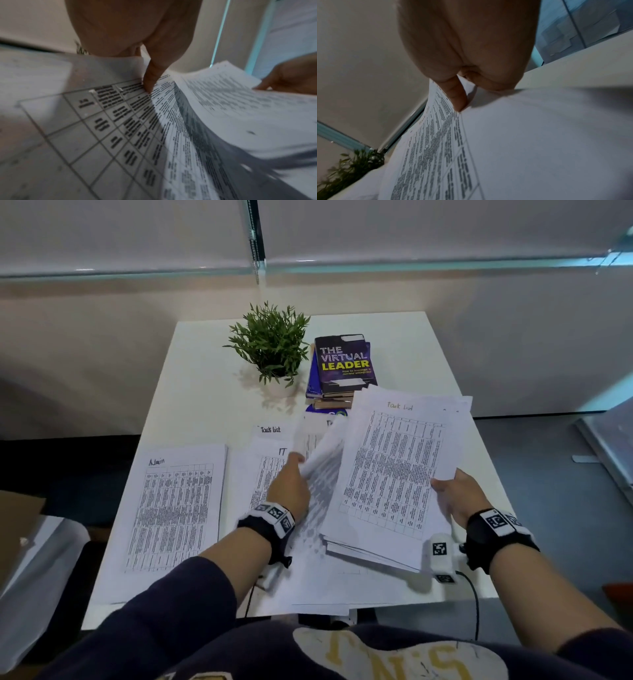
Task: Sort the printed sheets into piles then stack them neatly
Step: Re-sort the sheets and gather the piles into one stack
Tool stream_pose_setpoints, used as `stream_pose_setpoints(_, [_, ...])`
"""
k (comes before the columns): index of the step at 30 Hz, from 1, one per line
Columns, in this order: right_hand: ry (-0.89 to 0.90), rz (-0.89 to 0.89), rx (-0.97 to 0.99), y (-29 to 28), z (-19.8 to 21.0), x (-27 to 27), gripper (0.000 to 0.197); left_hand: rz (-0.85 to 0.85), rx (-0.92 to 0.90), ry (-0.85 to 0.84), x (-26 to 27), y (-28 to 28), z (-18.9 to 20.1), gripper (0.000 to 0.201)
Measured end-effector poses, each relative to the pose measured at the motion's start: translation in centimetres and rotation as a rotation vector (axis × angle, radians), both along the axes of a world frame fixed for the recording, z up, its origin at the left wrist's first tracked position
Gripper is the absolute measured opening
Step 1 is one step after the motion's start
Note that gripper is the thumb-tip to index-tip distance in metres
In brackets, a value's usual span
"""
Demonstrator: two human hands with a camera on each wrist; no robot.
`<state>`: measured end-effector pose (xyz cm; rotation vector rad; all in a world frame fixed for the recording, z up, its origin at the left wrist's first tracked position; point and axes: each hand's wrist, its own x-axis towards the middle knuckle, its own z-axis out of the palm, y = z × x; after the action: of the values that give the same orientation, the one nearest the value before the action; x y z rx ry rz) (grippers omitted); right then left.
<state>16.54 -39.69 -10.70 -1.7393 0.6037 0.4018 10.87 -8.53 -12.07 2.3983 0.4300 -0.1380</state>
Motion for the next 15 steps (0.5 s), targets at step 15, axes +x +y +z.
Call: stream_pose_setpoints(15, [-0.099,-0.147,-0.073,-5.1,2.3,1.6,0.042,0.072,-0.51,-0.342,1.3,7.7,16.4,0.015])
